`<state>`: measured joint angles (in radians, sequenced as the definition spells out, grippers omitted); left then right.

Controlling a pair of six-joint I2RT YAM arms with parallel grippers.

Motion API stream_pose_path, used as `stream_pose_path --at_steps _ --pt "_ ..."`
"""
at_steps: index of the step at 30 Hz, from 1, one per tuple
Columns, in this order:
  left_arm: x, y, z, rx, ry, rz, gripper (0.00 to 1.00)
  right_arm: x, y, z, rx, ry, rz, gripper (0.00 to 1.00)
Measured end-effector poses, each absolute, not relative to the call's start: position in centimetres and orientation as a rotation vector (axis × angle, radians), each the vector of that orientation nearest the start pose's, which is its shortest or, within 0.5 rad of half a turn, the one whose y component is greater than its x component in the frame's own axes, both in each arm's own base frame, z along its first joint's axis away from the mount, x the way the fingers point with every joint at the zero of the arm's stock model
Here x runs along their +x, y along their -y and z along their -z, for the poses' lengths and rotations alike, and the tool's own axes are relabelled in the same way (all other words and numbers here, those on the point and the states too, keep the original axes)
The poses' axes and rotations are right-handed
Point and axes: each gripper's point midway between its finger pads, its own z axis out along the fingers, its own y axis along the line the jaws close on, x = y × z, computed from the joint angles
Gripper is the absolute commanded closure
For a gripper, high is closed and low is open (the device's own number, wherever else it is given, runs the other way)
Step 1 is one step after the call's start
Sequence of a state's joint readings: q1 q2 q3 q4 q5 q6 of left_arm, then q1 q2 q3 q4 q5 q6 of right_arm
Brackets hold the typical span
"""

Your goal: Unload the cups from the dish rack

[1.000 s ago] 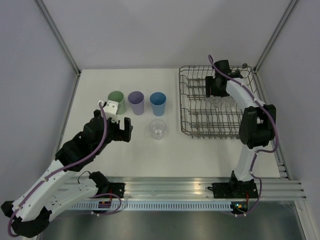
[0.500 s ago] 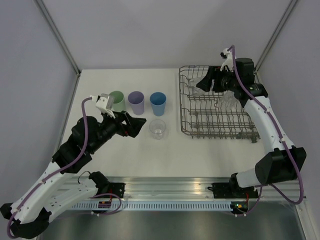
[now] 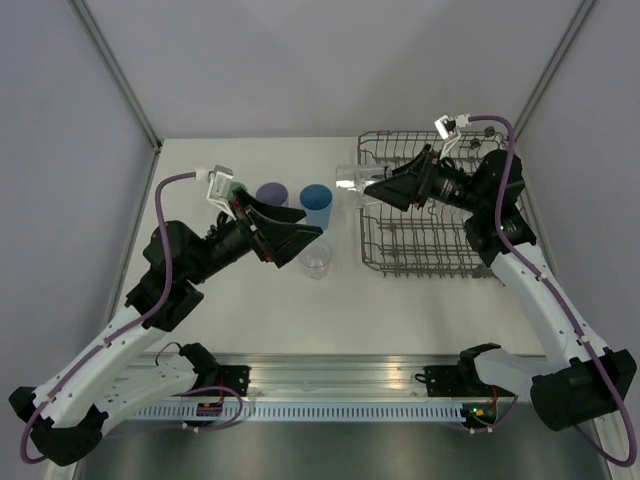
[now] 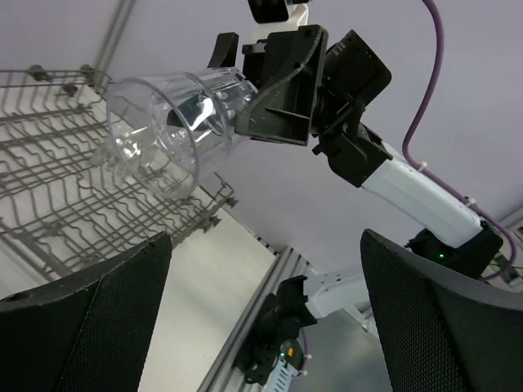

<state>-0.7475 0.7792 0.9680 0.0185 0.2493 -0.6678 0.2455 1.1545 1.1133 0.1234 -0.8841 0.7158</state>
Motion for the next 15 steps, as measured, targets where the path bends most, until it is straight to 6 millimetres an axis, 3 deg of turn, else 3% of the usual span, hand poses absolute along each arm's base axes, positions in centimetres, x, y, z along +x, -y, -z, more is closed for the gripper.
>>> stream_pose_path --at_steps 5,10,12,13,15 --pt "17.3 27.7 -42.5 0.33 -1.481 1.451 0.08 23.8 -25.6 -41.6 -0.54 -1.533 -1.522 0.45" --pt "16.5 29.0 -43.4 0.388 -1.454 1.557 0.17 22.2 -26.7 -42.5 -0.586 -1.494 -1.578 0.46" --pt "16.1 29.2 -44.0 0.41 -1.433 1.591 0.29 21.9 -27.1 -42.5 -0.601 -1.488 -1.591 0.45" --pt "15.8 29.3 -44.3 0.421 -1.423 1.608 0.43 21.8 -27.3 -42.5 -0.606 -1.489 -1.596 0.46" --pt "15.4 29.4 -44.6 0.438 -1.408 1.63 0.54 21.6 -27.6 -42.2 -0.616 -1.497 -1.609 0.45"
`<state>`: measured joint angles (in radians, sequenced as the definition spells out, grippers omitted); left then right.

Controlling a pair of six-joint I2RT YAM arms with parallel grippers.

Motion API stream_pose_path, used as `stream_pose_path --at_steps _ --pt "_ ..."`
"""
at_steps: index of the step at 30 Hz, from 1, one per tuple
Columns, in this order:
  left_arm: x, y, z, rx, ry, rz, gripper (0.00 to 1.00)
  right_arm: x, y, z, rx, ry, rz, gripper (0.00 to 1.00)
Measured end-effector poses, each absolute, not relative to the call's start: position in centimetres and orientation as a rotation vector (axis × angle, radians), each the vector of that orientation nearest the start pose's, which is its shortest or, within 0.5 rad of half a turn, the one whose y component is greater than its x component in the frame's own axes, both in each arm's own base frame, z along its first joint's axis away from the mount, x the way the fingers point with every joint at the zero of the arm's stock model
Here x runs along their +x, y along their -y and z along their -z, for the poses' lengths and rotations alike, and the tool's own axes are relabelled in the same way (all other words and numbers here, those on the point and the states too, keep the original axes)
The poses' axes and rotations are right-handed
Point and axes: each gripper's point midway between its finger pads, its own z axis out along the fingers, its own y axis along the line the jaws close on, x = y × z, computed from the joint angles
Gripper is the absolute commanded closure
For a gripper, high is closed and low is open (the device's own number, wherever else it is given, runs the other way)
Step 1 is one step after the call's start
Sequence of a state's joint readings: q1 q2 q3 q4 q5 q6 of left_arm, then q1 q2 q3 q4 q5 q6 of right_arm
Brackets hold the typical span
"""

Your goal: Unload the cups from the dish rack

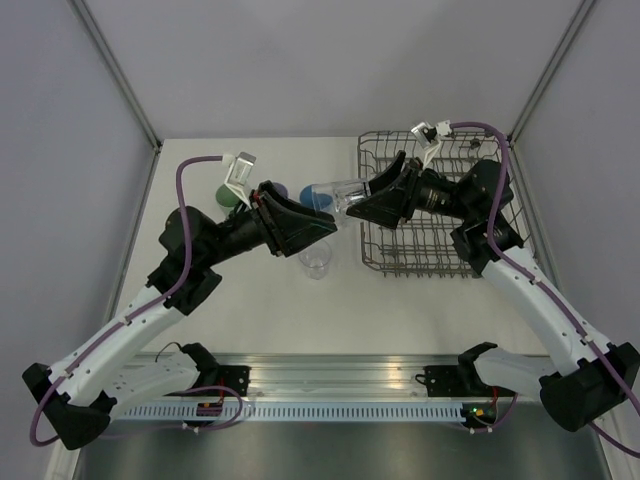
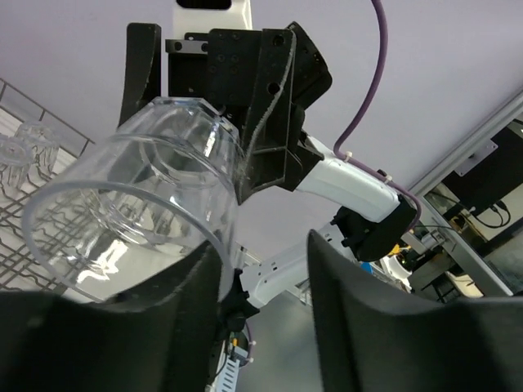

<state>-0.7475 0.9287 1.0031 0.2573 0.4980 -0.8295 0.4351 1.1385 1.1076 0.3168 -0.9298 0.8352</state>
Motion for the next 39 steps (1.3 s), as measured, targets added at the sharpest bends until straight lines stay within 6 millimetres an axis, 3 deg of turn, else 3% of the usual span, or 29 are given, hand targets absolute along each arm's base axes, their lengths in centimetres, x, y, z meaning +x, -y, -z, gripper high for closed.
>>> stream_pose_path --at_steps 1,4,7,8,9,10,11,16,21,25,29,33,39 --pt "15.4 29.4 -44.6 0.438 -1.406 1.629 0.68 21.4 -27.7 -42.2 -0.624 -1.497 -1.614 0.46" --pt "15.7 29.4 -44.3 0.431 -1.421 1.623 0.86 20.8 -27.8 -42.4 -0.649 -1.489 -1.63 0.46" --pt "15.9 29.4 -44.0 0.43 -1.433 1.619 0.98 20.7 -27.8 -42.5 -0.66 -1.484 -1.633 0.45" --pt "15.9 29.5 -44.0 0.431 -1.434 1.617 0.98 20.6 -27.8 -42.4 -0.66 -1.486 -1.635 0.44" --pt "15.9 29.5 -44.0 0.433 -1.435 1.614 0.98 20.7 -27.8 -42.4 -0.66 -1.487 -1.635 0.34" --pt "15.9 29.5 -44.0 0.433 -1.438 1.61 0.98 20.7 -27.8 -42.4 -0.66 -1.487 -1.635 0.23" --pt "16.0 29.5 -44.0 0.435 -1.44 1.604 0.98 20.7 -27.8 -42.4 -0.661 -1.485 -1.634 0.04" --pt "16.8 29.4 -43.0 0.432 -1.493 1.522 0.98 22.6 -27.6 -41.1 -0.596 -1.543 -1.52 0.02" --pt "19.7 28.0 -38.9 0.368 -1.666 1.261 0.98 27.3 -25.2 -38.6 -0.415 -1.71 -1.159 0.02" --pt "22.0 25.4 -35.5 0.293 -1.823 0.984 0.98 29.1 -22.5 -35.1 -0.332 -1.84 -0.918 0.02" --pt "24.7 21.8 -31.8 0.195 -1.992 0.643 0.98 29.8 -20.2 -32.5 -0.293 -1.932 -0.744 0.02" --pt "26.3 18.3 -26.6 0.162 -2.181 0.349 0.98 29.7 -18.3 -31.8 -0.268 -1.961 -0.626 0.02" --pt "27.0 14.6 -20.7 0.174 -2.44 0.206 0.98 29.3 -16.4 -31.7 -0.253 -1.964 -0.517 0.02"
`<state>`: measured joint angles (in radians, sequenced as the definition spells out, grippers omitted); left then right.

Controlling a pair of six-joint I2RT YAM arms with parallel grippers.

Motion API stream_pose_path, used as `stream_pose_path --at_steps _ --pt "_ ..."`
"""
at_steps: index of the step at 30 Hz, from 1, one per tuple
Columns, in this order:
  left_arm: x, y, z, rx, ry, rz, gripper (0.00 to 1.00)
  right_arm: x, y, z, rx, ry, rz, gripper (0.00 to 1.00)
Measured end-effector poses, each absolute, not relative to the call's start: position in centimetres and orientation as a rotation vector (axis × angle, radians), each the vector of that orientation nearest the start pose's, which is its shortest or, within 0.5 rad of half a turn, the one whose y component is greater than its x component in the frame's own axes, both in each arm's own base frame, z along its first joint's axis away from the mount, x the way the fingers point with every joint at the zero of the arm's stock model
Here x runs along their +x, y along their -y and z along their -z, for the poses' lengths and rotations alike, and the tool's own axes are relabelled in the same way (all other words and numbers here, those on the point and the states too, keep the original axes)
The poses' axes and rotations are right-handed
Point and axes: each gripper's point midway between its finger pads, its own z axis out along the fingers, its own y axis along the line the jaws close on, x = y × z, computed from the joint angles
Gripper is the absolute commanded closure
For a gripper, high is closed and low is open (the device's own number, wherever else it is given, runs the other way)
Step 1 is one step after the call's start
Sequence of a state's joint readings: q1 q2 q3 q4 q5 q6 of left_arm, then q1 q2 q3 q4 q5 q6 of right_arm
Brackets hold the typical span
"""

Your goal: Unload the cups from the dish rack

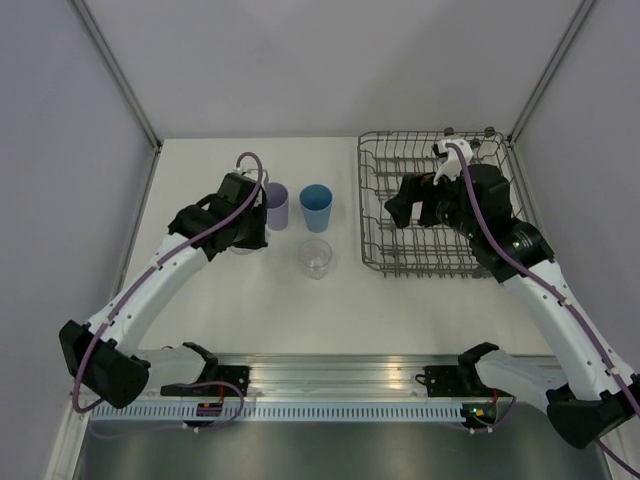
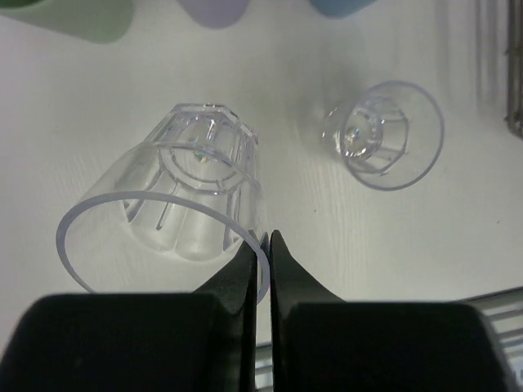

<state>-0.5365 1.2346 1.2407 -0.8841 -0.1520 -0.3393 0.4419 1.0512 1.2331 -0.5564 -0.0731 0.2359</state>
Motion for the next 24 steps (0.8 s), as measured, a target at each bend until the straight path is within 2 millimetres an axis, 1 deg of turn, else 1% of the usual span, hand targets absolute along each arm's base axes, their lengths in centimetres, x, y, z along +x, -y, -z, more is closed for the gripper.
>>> stream_pose_path --at_steps 3,6,12,15,19,24 --pt "26.9 14.1 -18.6 0.207 -2.537 0.193 0.98 29.1 -16.0 -31.9 -0.27 -1.956 -0.493 0.02" --pt "26.4 14.3 -16.6 0.264 -2.626 0.189 0.98 28.7 -15.7 -31.7 -0.286 -1.956 -0.477 0.02" --pt "25.5 14.6 -13.2 0.366 -2.782 0.145 0.97 28.2 -15.1 -30.9 -0.309 -1.974 -0.447 0.02" --pt "25.3 15.0 -11.9 0.422 -2.845 0.123 0.96 28.1 -15.1 -30.6 -0.318 -1.98 -0.44 0.02" --pt "25.2 16.5 -11.2 0.505 -2.885 0.135 0.97 28.0 -15.0 -30.2 -0.328 -1.987 -0.434 0.02" --pt "26.2 18.3 -11.3 0.569 -2.879 0.149 0.96 27.8 -14.9 -29.9 -0.338 -1.989 -0.428 0.02"
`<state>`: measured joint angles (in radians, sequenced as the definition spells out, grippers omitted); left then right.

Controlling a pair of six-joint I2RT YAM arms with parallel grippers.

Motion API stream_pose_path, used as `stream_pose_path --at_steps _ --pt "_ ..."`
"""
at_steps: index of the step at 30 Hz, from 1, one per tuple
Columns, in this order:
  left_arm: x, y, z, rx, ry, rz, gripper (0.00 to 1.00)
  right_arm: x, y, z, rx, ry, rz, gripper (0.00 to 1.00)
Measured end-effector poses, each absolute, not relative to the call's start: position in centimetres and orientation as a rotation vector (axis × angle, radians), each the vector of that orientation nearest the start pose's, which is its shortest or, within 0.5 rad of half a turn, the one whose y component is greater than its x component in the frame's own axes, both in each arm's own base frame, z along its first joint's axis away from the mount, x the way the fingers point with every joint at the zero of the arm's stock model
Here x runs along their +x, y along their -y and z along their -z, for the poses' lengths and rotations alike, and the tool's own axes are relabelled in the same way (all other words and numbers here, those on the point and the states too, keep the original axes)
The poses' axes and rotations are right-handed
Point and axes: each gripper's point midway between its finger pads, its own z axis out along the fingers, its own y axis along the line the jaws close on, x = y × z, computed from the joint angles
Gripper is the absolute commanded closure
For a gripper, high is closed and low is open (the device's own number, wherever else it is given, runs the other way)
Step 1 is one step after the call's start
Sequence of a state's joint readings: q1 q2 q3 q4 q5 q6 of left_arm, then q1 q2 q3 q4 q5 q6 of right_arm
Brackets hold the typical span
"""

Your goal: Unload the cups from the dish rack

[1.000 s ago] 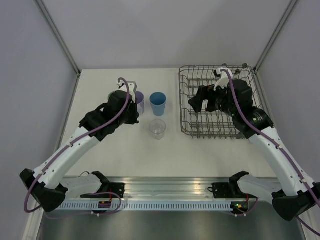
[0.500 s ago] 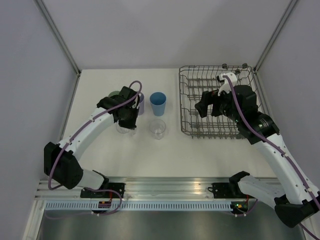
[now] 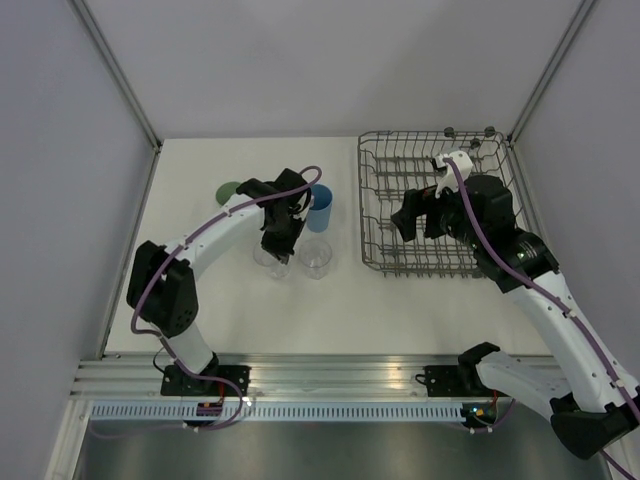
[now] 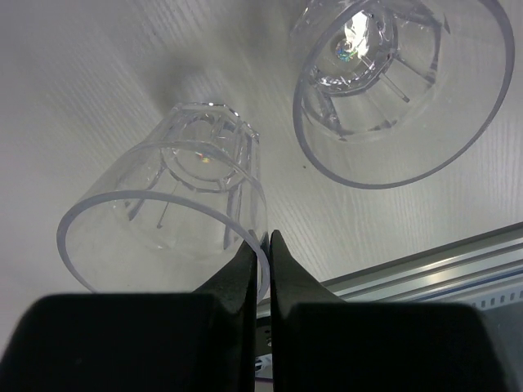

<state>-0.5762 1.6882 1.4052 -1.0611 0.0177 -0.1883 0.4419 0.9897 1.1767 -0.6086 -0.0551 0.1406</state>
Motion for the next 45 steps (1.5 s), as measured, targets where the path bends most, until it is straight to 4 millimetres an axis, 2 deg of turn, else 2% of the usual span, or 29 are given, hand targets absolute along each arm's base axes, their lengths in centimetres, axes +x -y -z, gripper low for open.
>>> stream_pose_path --at_steps 9,26,33,39,42,45 --pt "27.1 18.9 -10.4 0.595 -2.901 0.13 0.92 27.3 -14.9 -30.3 -0.354 -1.969 -0.443 0.02" --pt "27.2 19.0 -8.6 0.612 -2.938 0.108 0.92 27.2 -15.0 -30.3 -0.364 -1.969 -0.448 0.02" --pt "27.2 18.9 -8.1 0.616 -2.943 0.095 0.75 27.2 -15.0 -30.3 -0.366 -1.968 -0.45 0.02" --pt "27.2 18.9 -8.6 0.616 -2.927 0.102 0.59 27.2 -15.0 -30.3 -0.368 -1.968 -0.448 0.02" --pt "27.3 18.9 -9.8 0.609 -2.892 0.123 0.54 27.2 -15.0 -30.3 -0.369 -1.968 -0.447 0.02" --pt "27.3 19.1 -11.8 0.6 -2.834 0.164 0.45 27.2 -14.9 -30.3 -0.365 -1.968 -0.444 0.02"
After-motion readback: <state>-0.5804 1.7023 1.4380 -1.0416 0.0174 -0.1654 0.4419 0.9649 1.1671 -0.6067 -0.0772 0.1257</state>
